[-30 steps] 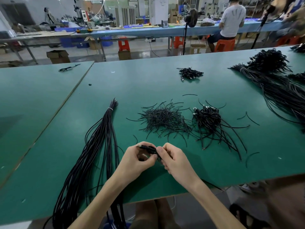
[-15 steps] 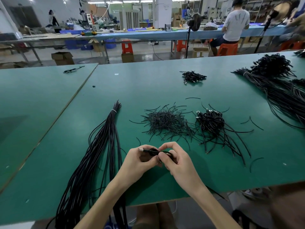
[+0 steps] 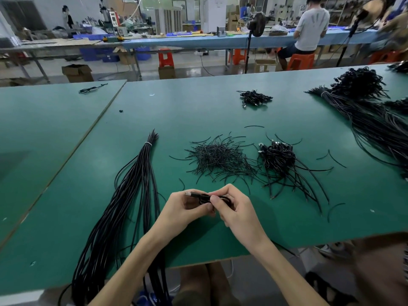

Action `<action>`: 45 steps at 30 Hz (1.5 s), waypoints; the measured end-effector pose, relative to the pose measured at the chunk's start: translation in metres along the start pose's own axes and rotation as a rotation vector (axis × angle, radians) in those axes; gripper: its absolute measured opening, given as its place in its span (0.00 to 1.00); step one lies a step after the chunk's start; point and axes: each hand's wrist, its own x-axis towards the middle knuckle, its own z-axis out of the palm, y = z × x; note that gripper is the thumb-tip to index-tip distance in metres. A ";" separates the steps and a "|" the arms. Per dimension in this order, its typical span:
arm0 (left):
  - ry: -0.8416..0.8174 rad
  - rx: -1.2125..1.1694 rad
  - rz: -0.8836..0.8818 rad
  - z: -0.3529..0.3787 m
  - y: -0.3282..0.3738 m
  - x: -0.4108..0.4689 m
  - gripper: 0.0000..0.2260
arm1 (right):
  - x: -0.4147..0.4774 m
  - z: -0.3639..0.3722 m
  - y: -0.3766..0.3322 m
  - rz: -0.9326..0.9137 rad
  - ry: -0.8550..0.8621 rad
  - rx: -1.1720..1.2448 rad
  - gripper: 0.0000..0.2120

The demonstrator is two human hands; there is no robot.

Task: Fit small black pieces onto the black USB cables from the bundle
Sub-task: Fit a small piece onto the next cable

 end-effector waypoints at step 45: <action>0.175 0.946 0.582 0.020 0.001 -0.015 0.12 | 0.001 -0.001 0.003 0.138 0.192 0.113 0.14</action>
